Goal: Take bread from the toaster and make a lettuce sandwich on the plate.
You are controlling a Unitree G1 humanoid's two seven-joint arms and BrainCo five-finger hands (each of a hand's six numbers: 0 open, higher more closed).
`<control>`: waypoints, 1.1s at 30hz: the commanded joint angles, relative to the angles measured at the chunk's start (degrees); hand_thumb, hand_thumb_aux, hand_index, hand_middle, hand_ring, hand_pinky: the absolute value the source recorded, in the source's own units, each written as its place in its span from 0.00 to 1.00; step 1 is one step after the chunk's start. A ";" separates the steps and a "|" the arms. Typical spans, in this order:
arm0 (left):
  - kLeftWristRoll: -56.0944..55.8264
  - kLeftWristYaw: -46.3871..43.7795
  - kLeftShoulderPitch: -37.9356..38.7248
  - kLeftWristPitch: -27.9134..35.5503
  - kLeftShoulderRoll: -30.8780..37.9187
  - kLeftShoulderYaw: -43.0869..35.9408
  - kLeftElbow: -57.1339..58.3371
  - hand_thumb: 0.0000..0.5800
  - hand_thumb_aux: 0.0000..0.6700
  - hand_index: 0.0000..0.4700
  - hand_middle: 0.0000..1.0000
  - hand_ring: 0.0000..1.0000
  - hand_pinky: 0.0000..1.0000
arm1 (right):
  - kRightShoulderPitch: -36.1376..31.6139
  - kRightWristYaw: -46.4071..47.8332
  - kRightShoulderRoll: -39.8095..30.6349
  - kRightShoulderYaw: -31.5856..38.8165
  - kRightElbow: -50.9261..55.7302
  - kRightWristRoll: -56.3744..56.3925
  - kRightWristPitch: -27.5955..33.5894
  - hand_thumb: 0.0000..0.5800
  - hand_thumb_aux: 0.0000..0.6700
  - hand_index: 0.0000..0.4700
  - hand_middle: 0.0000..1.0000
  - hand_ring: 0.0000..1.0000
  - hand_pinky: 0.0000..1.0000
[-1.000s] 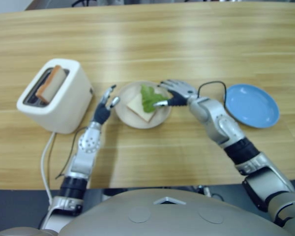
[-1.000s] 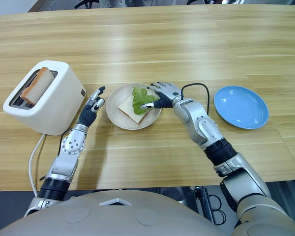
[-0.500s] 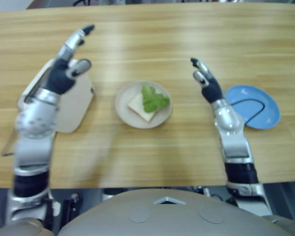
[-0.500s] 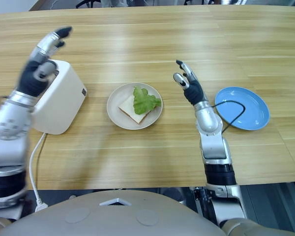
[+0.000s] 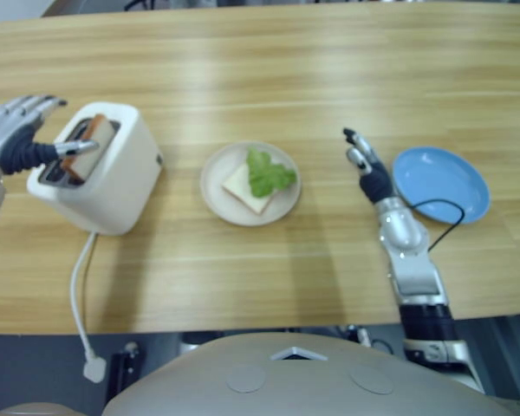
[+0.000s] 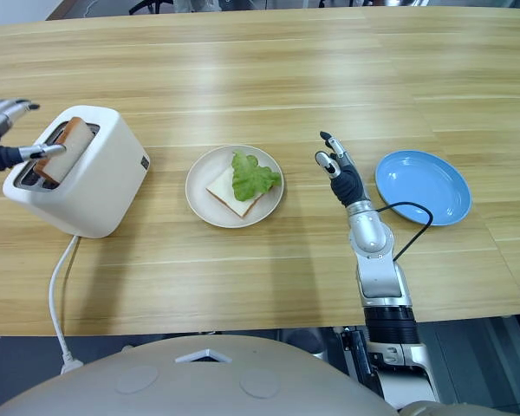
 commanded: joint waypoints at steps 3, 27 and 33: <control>4.06 -1.08 0.06 -1.03 2.32 -4.08 7.60 0.00 0.00 0.00 0.00 0.00 0.00 | 1.45 -1.01 -0.70 -0.25 -2.06 -1.18 0.13 0.00 0.00 0.00 0.00 0.00 0.00; 2.53 4.40 -3.39 -2.13 -1.00 -3.20 6.01 0.91 0.71 0.69 0.00 0.00 0.00 | 1.94 -3.34 -2.21 1.53 -0.57 -6.27 0.07 0.00 0.00 0.00 0.00 0.00 0.00; 2.04 5.16 -3.16 -2.80 -1.72 -2.39 5.73 1.00 1.00 0.98 0.00 0.00 0.00 | 1.72 -4.09 -2.87 2.09 -0.15 -7.83 0.18 0.00 0.00 0.00 0.00 0.00 0.00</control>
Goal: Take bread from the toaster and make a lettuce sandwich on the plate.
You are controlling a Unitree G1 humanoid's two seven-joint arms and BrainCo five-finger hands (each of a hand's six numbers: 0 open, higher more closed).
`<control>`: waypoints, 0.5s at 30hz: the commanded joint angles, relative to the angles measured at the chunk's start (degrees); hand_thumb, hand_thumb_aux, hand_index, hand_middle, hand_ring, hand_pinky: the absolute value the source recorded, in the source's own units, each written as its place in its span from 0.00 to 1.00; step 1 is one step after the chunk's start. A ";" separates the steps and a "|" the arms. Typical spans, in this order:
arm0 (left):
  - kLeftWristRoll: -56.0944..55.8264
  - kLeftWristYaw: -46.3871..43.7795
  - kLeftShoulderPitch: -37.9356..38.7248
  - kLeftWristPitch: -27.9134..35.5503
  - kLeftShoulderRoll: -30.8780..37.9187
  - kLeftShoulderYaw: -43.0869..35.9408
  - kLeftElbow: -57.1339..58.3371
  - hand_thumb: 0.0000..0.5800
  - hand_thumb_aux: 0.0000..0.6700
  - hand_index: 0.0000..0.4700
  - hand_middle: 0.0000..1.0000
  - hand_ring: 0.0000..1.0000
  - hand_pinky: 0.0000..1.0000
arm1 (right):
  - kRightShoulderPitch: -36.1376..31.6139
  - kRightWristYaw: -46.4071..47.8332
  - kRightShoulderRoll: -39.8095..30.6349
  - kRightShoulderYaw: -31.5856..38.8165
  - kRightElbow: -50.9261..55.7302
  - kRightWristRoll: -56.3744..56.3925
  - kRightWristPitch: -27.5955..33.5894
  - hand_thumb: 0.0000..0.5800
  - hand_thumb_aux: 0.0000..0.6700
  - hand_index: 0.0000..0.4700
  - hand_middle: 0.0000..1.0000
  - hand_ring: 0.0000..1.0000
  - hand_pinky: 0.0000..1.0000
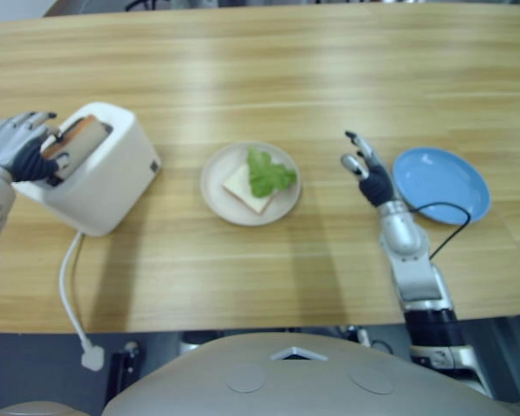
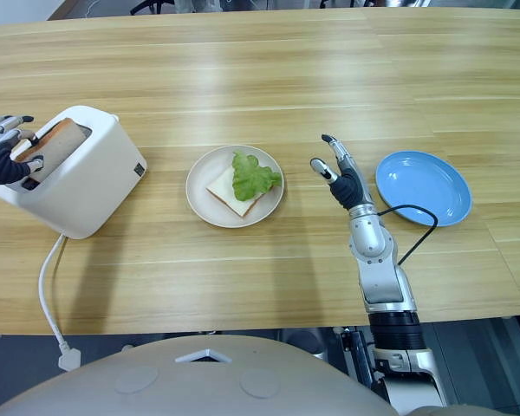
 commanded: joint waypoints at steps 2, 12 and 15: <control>-1.53 1.46 -0.29 -0.76 -1.37 1.96 -1.01 1.00 1.00 0.98 0.00 0.00 0.00 | 0.03 -0.48 -0.39 0.76 1.43 -1.21 0.14 0.00 0.00 0.00 0.00 0.00 0.00; -12.65 4.74 -7.48 -0.24 -6.10 12.17 -4.29 1.00 1.00 0.98 1.00 1.00 1.00 | -0.27 -0.88 -0.33 0.57 2.10 -1.15 -0.20 0.00 0.00 0.00 0.00 0.00 0.00; -16.53 5.12 -10.55 0.19 -7.60 15.63 -5.64 1.00 1.00 0.98 1.00 1.00 1.00 | -0.10 -1.21 -0.20 0.80 2.53 -1.46 -0.42 0.00 0.00 0.00 0.00 0.00 0.00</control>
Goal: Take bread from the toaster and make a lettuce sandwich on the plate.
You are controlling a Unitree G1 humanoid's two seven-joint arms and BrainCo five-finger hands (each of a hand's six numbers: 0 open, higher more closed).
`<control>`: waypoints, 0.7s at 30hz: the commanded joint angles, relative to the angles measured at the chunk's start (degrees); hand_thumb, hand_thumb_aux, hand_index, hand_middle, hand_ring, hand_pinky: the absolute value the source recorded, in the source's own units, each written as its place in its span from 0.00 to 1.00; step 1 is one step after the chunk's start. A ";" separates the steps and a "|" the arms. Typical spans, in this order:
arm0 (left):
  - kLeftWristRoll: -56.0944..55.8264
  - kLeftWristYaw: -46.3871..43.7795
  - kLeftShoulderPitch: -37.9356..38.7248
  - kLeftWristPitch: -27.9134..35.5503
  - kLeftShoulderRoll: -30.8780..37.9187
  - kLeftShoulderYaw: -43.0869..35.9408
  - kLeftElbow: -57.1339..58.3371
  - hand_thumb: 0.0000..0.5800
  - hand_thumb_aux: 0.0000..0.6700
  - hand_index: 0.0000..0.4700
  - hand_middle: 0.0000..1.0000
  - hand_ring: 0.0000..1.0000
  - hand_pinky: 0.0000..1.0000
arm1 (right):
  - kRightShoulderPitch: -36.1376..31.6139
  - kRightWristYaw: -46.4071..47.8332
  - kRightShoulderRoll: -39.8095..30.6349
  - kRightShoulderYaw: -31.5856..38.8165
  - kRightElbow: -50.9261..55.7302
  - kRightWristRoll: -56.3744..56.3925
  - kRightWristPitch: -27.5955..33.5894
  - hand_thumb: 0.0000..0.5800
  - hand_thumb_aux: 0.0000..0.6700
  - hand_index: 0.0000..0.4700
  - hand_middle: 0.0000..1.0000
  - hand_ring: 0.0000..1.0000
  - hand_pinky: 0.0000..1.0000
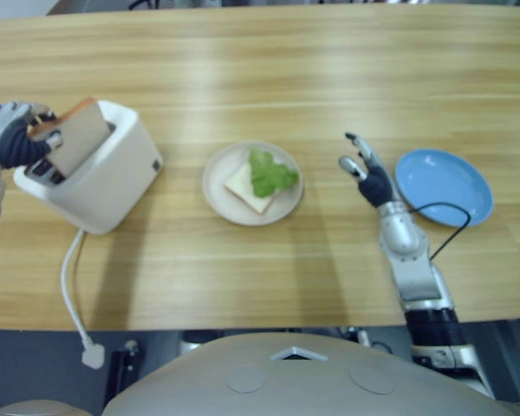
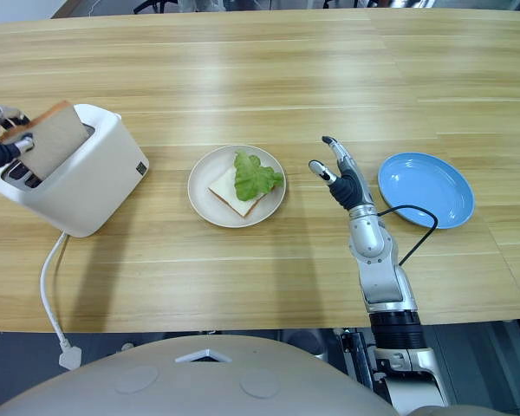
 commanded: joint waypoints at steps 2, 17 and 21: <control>-9.37 -0.33 -5.27 2.00 -2.31 6.68 -3.59 1.00 1.00 0.98 1.00 1.00 1.00 | 0.27 -0.73 -0.03 0.60 1.82 -0.62 -0.35 0.00 0.00 0.00 0.00 0.00 0.00; -33.58 -6.88 -17.18 15.46 -24.48 -18.34 -12.94 1.00 1.00 0.98 1.00 1.00 1.00 | -0.25 -2.33 0.53 0.56 3.16 -0.20 -0.80 0.00 0.00 0.00 0.00 0.00 0.00; -31.39 -8.13 -19.07 13.08 -30.05 -26.73 -0.46 1.00 1.00 0.98 1.00 1.00 1.00 | -0.02 -3.23 0.18 -1.00 2.68 0.36 -0.95 0.00 0.00 0.00 0.00 0.00 0.00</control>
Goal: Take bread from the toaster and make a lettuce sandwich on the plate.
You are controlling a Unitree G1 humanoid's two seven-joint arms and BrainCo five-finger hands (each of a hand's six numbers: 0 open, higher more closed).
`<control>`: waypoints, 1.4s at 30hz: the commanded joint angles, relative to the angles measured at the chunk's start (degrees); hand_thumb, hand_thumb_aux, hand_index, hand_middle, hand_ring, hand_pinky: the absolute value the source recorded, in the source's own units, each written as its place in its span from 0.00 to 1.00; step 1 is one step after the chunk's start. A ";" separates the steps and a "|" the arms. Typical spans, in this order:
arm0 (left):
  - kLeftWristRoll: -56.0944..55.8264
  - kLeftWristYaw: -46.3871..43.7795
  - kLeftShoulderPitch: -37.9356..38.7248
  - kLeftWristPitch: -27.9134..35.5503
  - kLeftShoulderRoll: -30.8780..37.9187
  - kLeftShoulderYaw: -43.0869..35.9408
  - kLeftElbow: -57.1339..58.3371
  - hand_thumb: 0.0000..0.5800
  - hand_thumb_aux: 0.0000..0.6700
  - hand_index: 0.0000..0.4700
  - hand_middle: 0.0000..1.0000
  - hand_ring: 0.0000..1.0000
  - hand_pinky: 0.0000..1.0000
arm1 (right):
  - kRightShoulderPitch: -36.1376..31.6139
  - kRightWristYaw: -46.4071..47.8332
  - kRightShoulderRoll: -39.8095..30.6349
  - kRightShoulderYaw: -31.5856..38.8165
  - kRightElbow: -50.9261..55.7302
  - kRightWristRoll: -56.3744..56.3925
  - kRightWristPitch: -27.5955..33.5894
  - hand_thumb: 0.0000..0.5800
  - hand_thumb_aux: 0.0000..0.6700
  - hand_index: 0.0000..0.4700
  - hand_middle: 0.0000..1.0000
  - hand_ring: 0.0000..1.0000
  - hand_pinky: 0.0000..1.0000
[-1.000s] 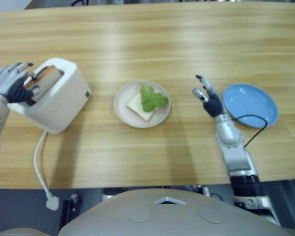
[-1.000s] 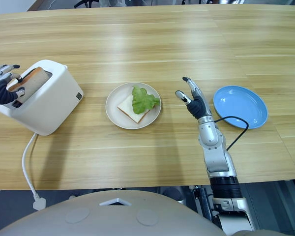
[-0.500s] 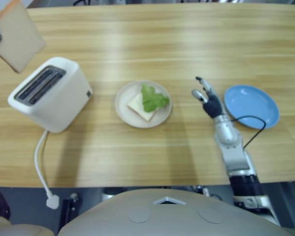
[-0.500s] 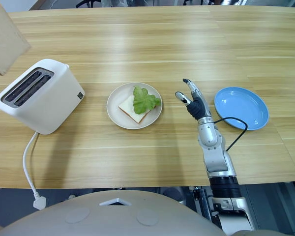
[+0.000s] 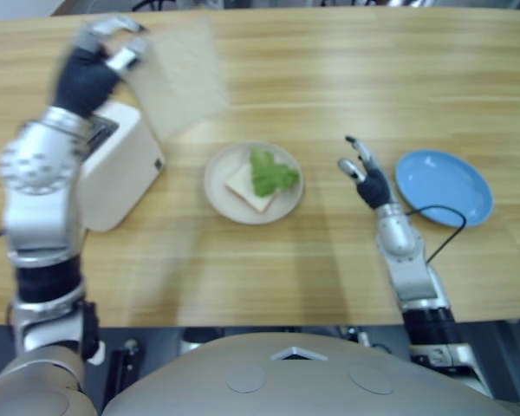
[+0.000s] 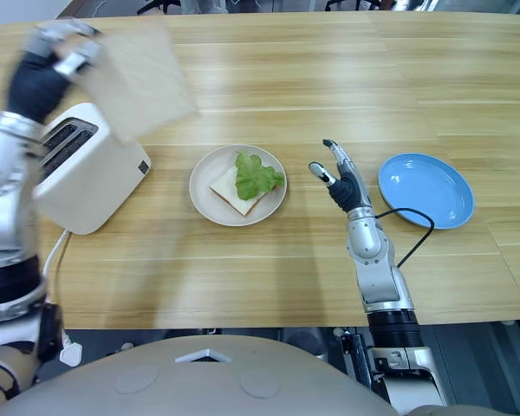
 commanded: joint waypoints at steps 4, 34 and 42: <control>2.57 -0.87 -4.80 -2.23 -8.09 -8.41 24.13 1.00 1.00 0.98 1.00 1.00 1.00 | 0.27 -1.44 -0.36 -2.19 0.09 0.86 -0.30 0.00 0.00 0.00 0.00 0.00 0.00; 4.68 5.54 -13.85 -12.04 -23.96 -5.09 73.38 1.00 1.00 0.98 1.00 1.00 1.00 | -1.72 -2.58 -0.32 5.96 0.53 -8.69 -0.03 0.00 0.00 0.00 0.00 0.00 0.00; 13.75 8.99 -11.24 -15.37 -21.32 -12.35 70.56 1.00 1.00 0.98 1.00 1.00 1.00 | -7.71 1.35 -2.19 18.52 5.07 -18.93 -2.33 0.00 0.00 0.00 0.00 0.00 0.00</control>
